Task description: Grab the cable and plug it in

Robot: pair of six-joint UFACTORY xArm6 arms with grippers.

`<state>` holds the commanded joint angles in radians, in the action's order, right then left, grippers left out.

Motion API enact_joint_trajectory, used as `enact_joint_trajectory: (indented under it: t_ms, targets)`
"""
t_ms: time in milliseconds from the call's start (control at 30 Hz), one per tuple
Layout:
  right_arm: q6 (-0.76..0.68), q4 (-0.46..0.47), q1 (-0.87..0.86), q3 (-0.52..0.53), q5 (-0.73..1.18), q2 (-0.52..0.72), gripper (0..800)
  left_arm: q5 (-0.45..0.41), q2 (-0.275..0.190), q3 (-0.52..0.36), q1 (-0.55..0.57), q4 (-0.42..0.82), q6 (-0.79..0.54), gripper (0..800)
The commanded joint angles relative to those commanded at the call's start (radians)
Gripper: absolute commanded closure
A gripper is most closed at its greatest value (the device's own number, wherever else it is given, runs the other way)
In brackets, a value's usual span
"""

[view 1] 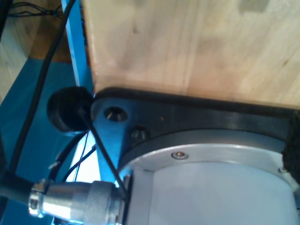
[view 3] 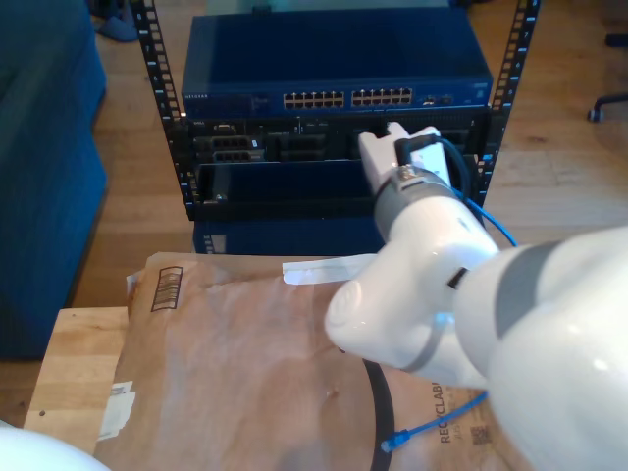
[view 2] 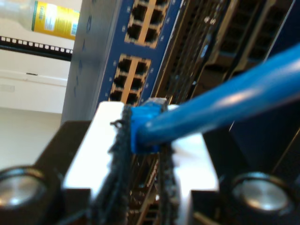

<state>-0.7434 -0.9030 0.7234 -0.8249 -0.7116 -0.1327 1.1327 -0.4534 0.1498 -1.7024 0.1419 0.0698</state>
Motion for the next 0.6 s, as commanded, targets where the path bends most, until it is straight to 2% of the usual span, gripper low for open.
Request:
enact_joint_trajectory:
  t_ms: [200, 367, 467, 600]
  targets:
    - [0.005, 0.009, 0.037, 0.0, 0.0, 0.038, 800, 0.0, 0.002, 0.0, 0.0, 0.0, 0.0, 0]
    - [0.089, -0.002, 0.044, 0.002, -0.002, 0.071, 800, 0.0, 0.0, 0.0, 0.0, 0.0, 0.0, 0]
    - [0.089, -0.021, 0.087, 0.044, -0.018, 0.064, 800, 0.0, 0.0, 0.0, 0.0, 0.0, 0.0, 0]
    - [0.089, -0.071, 0.098, 0.095, -0.195, 0.046, 800, 0.0, 0.002, 0.0, 0.0, 0.0, 0.0, 0]
